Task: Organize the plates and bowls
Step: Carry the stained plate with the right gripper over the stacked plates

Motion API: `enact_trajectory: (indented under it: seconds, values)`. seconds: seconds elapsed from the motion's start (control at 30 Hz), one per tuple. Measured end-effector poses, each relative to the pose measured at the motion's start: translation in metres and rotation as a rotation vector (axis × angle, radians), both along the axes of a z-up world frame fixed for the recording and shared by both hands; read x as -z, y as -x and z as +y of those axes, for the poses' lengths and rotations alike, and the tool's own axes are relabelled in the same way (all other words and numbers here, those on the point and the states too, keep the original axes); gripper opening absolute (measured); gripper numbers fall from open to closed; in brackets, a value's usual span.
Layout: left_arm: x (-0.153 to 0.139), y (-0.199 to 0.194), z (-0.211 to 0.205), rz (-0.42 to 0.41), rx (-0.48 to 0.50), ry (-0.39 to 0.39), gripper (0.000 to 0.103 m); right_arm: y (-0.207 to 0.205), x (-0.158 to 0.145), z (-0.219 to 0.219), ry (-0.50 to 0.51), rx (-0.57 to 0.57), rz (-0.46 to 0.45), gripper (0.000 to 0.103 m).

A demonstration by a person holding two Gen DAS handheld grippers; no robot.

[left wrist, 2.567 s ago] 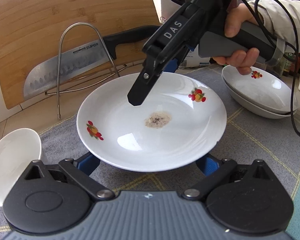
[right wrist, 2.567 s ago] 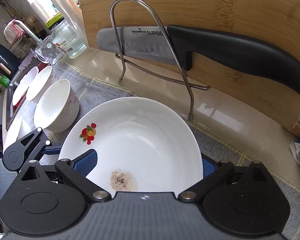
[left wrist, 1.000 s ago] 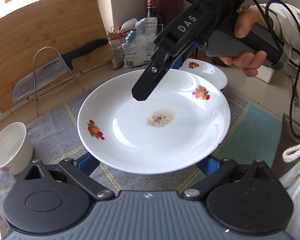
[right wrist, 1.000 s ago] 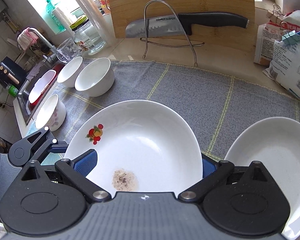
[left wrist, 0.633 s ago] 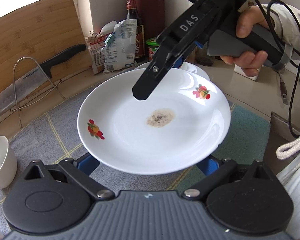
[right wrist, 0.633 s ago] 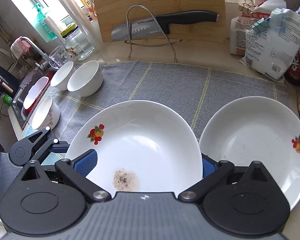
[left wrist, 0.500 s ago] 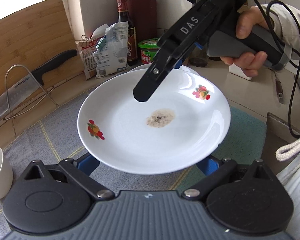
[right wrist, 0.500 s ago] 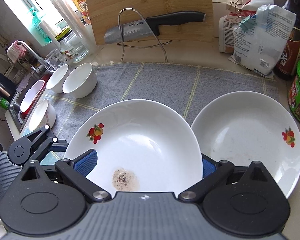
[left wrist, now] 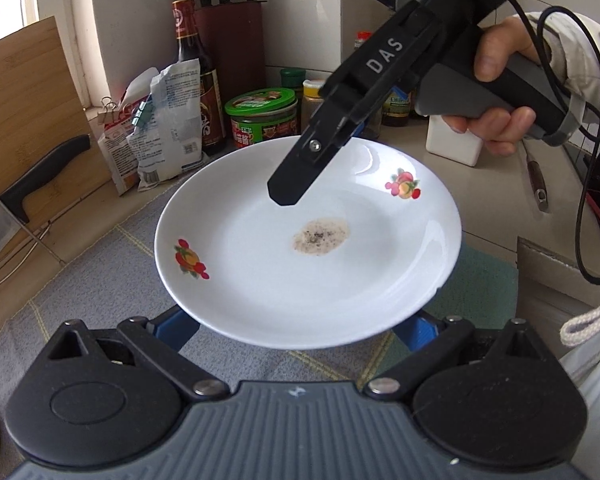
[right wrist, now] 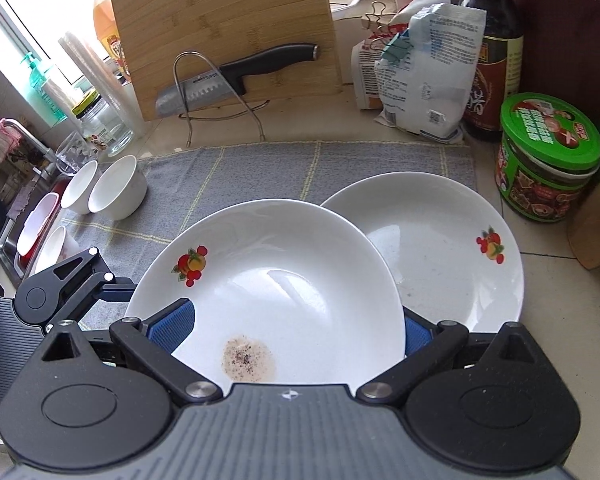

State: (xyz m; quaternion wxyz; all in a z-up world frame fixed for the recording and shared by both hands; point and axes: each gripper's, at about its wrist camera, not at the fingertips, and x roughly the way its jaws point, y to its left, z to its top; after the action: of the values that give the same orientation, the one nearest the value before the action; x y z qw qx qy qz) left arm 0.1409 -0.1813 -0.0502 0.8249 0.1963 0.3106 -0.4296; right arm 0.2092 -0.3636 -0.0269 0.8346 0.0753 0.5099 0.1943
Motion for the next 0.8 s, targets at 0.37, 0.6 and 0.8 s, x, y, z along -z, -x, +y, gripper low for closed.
enact_trajectory:
  seconds: [0.37, 0.6, 0.8]
  values:
    - [0.007, -0.026, -0.028, 0.007, 0.056, -0.015, 0.1, -0.01, 0.01, -0.031, 0.0, 0.057, 0.0, 0.103]
    - [0.014, -0.035, -0.044, 0.021, 0.079, -0.019, 0.1, -0.017, 0.018, -0.046, 0.002, 0.088, 0.01, 0.103]
    - [0.018, -0.042, -0.052, 0.03, 0.093, -0.023, 0.1, -0.021, 0.024, -0.054, 0.004, 0.106, 0.02, 0.103]
